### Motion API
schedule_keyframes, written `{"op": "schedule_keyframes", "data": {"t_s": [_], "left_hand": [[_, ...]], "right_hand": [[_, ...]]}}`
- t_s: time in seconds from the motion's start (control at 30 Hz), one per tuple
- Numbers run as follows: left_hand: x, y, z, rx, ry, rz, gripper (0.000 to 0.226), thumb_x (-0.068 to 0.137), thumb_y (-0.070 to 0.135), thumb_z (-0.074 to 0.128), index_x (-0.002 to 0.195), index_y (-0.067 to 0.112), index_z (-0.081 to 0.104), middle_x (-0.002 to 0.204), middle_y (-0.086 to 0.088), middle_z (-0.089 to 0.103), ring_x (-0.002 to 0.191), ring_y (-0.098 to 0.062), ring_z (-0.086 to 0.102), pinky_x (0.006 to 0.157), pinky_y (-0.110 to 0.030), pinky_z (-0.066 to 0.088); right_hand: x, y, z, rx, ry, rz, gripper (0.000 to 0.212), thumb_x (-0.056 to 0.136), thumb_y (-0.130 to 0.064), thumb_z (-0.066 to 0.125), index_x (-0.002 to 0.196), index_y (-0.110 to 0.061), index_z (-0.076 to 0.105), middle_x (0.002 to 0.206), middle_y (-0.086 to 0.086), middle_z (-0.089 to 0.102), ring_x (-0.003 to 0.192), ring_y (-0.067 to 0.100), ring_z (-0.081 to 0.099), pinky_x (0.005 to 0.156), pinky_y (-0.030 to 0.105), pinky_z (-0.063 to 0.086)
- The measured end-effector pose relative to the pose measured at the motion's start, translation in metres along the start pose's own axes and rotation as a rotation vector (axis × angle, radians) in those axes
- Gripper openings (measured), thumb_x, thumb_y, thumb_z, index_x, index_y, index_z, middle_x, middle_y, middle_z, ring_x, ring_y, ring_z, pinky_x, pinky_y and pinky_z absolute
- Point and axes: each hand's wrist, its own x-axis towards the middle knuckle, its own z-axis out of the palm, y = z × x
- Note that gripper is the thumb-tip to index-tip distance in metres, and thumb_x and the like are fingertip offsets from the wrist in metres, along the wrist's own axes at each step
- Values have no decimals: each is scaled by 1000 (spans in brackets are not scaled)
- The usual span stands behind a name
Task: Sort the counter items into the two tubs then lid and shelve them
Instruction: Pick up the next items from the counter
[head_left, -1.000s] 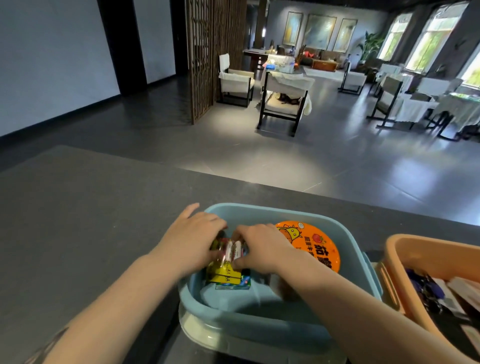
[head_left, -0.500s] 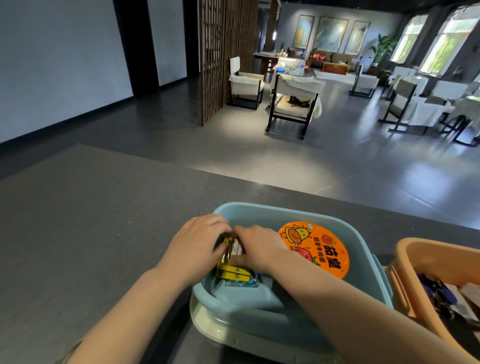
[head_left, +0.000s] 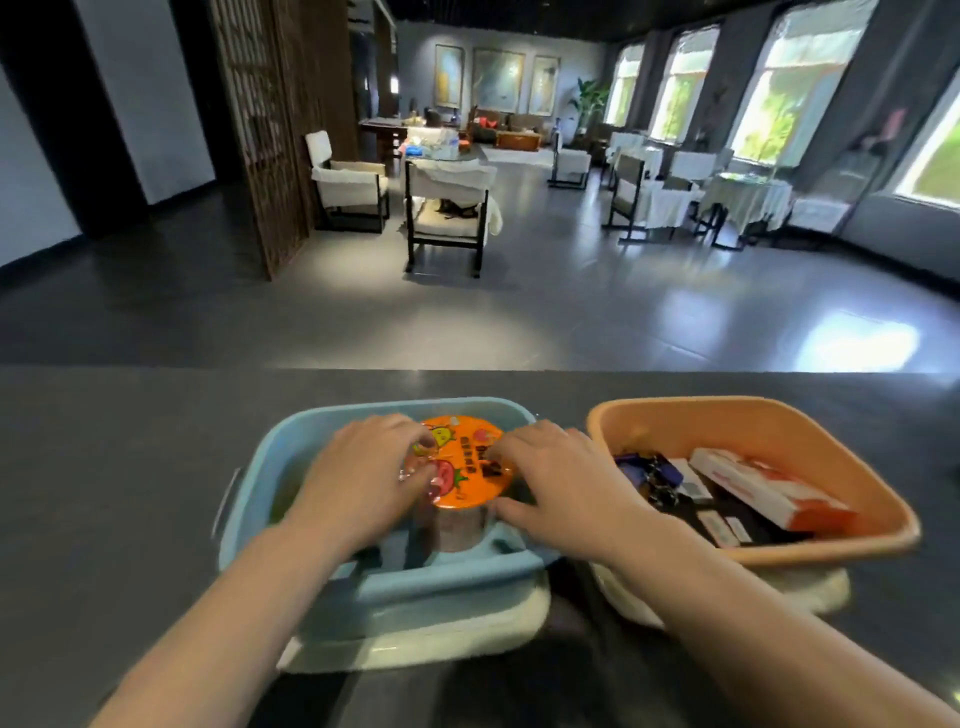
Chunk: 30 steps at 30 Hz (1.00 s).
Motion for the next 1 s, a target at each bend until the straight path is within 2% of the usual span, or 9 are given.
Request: {"op": "schedule_keyframes", "data": {"t_s": [0.1, 0.2, 0.37, 0.43, 0.53, 0.67, 0.77, 1.0], "left_hand": [[23, 65, 14, -35, -3, 159, 27, 85, 39, 58, 110, 30, 61, 115, 12, 61, 110, -14, 55, 94, -33, 42], [39, 138, 30, -109, -20, 300, 25, 85, 40, 59, 109, 31, 62, 113, 15, 60, 106, -11, 55, 91, -32, 43], [41, 268, 60, -278, -96, 490, 20, 81, 31, 68, 99, 36, 62, 106, 15, 63, 102, -12, 58, 89, -35, 45], [37, 320, 78, -284, -104, 546, 24, 82, 32, 66, 105, 31, 64, 113, 11, 64, 109, -13, 57, 94, -34, 41], [27, 402, 109, -291, -134, 599, 26, 84, 36, 63, 108, 27, 63, 112, 8, 64, 107, -15, 57, 92, -30, 39], [5, 504, 147, -356, -164, 578, 29, 86, 36, 62, 113, 26, 62, 119, 10, 61, 112, -13, 55, 97, -28, 39], [-7, 559, 175, -389, -200, 526, 27, 86, 36, 62, 111, 28, 62, 116, 13, 61, 109, -10, 54, 94, -26, 39], [3, 622, 220, -298, -306, 415, 28, 87, 39, 58, 113, 30, 59, 121, 15, 57, 112, -8, 52, 96, -28, 40]], "right_hand": [[-61, 38, -22, -14, 56, 166, 41, 86, -49, 53, 121, -29, 53, 123, -8, 57, 114, 16, 47, 88, 31, 34], [-130, 80, -45, -41, 86, 387, 40, 86, -49, 54, 121, -30, 54, 124, -8, 56, 118, 17, 46, 97, 35, 34], [-263, 143, -80, -69, 120, 665, 40, 86, -48, 54, 121, -30, 54, 125, -8, 57, 120, 16, 46, 98, 33, 35], [-318, 164, -90, -77, 130, 748, 41, 87, -49, 54, 123, -29, 54, 128, -9, 56, 123, 15, 44, 100, 32, 33], [-399, 195, -101, -94, 133, 846, 42, 88, -49, 55, 124, -28, 54, 130, -10, 54, 123, 14, 43, 102, 31, 32], [-493, 238, -112, -102, 98, 899, 41, 88, -50, 54, 123, -28, 53, 129, -10, 55, 123, 13, 44, 102, 30, 31], [-546, 270, -117, -92, 66, 910, 42, 88, -49, 53, 124, -29, 53, 131, -11, 53, 124, 12, 42, 103, 29, 29], [-601, 352, -117, -35, 33, 915, 41, 88, -49, 54, 124, -29, 53, 128, -10, 54, 123, 12, 43, 102, 30, 31]]}}
